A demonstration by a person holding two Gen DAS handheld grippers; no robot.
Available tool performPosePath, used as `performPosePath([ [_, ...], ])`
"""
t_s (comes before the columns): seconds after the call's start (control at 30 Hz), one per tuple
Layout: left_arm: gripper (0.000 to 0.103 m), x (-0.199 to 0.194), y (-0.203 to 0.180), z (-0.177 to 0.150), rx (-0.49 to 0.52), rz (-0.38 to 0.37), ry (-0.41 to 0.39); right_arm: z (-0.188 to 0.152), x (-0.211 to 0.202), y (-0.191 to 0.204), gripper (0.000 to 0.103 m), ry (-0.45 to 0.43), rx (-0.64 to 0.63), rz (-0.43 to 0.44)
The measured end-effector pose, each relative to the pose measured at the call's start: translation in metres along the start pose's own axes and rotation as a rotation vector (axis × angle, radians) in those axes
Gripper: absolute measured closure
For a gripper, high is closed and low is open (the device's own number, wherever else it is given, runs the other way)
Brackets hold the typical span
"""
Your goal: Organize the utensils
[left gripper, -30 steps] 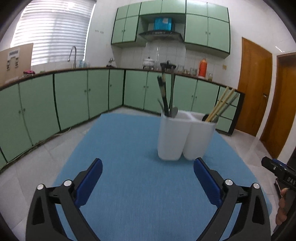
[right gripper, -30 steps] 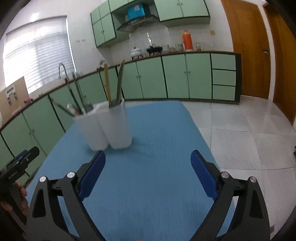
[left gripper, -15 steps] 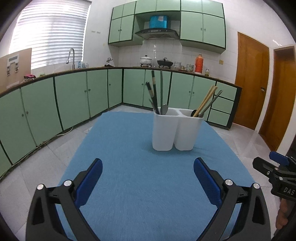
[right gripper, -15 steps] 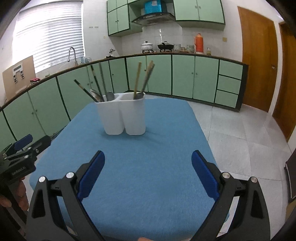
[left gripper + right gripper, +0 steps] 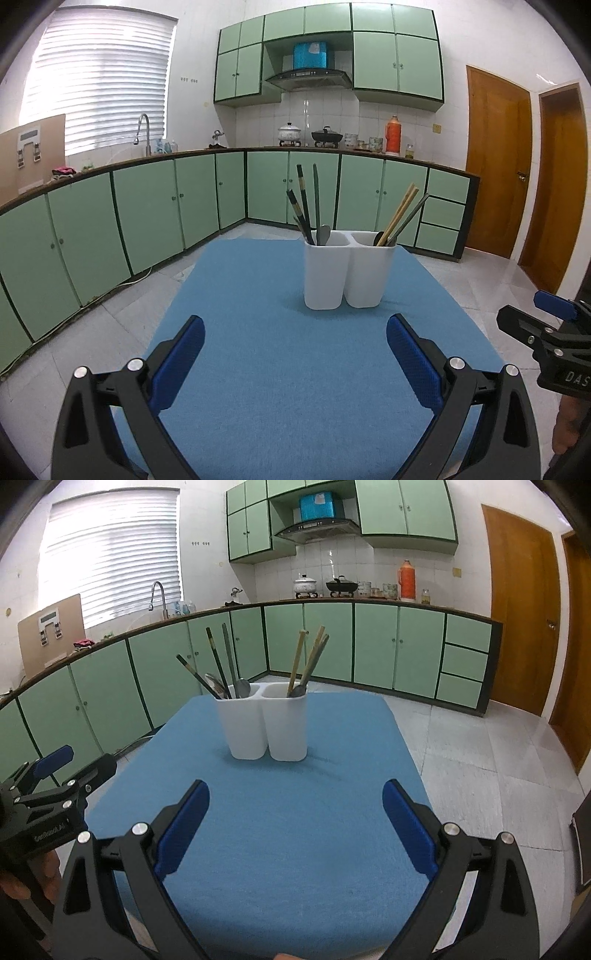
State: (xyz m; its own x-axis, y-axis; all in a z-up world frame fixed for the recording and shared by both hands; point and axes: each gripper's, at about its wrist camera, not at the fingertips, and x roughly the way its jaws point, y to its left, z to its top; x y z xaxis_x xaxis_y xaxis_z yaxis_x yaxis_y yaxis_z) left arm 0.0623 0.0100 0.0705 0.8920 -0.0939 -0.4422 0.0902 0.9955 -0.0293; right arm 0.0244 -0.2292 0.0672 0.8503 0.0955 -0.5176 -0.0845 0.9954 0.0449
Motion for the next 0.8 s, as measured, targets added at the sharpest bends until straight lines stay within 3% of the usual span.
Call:
performPosePath([
  [0.8,0.006,-0.0060,-0.0034,0.0029,0.002,-0.004,-0.009,0.0016,-0.0017,-0.0021,0.011,-0.011,-0.003,0.008],
])
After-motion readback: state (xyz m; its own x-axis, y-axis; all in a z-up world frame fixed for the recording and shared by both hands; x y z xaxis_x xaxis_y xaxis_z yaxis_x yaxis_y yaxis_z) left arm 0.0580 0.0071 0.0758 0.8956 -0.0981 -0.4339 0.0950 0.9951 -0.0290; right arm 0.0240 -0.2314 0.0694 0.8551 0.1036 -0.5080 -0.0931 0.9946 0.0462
